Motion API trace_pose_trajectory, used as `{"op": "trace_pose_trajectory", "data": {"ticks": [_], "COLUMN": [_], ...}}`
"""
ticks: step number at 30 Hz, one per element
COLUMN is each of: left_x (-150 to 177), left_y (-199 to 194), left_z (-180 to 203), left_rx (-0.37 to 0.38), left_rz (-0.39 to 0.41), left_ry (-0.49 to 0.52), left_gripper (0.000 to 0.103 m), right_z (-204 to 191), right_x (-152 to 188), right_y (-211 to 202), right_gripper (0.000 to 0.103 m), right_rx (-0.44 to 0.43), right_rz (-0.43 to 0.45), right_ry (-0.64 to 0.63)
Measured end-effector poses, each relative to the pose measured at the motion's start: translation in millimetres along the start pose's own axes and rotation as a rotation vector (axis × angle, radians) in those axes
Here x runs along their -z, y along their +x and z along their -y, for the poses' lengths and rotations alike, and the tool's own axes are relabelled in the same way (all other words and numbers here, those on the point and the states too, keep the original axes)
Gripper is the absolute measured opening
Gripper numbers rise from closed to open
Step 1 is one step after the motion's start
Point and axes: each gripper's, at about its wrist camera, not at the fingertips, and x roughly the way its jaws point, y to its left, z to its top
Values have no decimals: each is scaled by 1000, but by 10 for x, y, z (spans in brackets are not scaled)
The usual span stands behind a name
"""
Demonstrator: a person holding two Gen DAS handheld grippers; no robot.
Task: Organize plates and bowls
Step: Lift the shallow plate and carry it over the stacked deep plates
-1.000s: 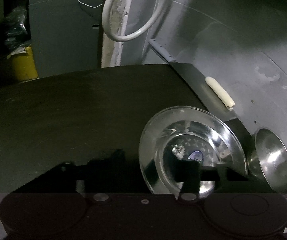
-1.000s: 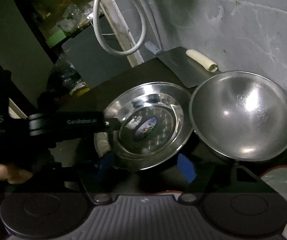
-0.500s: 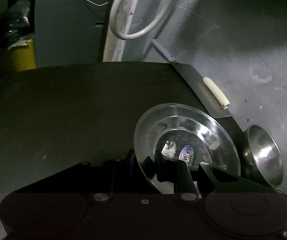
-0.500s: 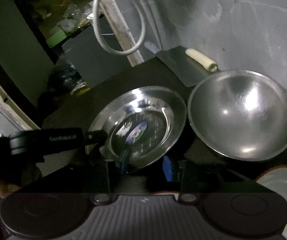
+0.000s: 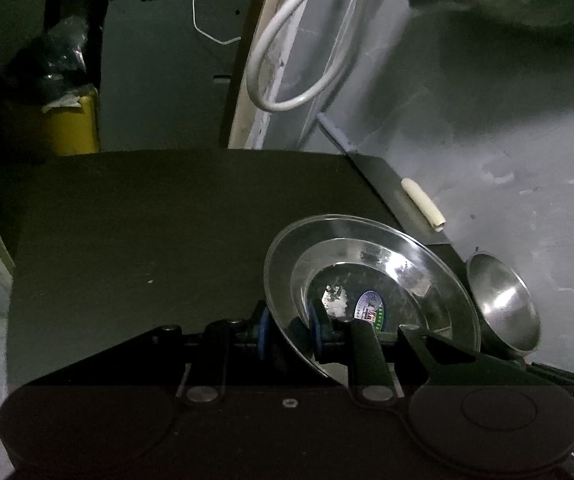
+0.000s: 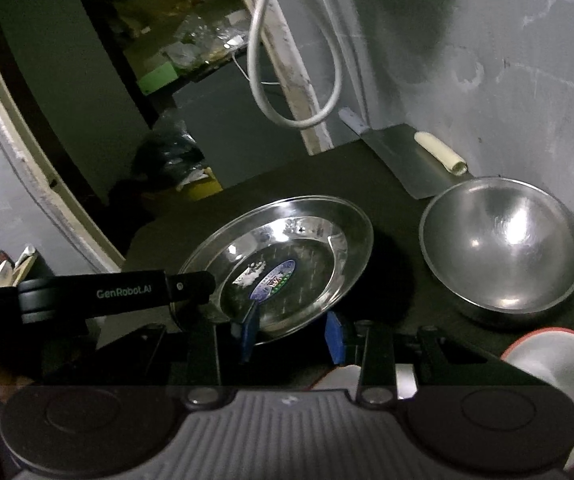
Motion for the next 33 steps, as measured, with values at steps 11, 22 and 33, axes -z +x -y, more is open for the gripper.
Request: {"op": "trace_pose_trajectory", "data": {"ticks": [11,22,33], "left_x": [284,768,1279], "left_y": [-707,-1266,-1538], "left_z": [103,125,128], "left_rx": [-16,-50,-90], "left_rz": [71,71,19], "left_ry": [-17,-30,-22], "left_gripper": [22,23,25], "right_z": [-90,-228,-236], "right_x": [151,518,897], "right_y": [-524,-1005,-1194], "right_gripper": [40,40,40], "right_rx": [-72,-143,-187], "right_rz": [45,-1,-86], "right_ry": [-50,-121,-148]}}
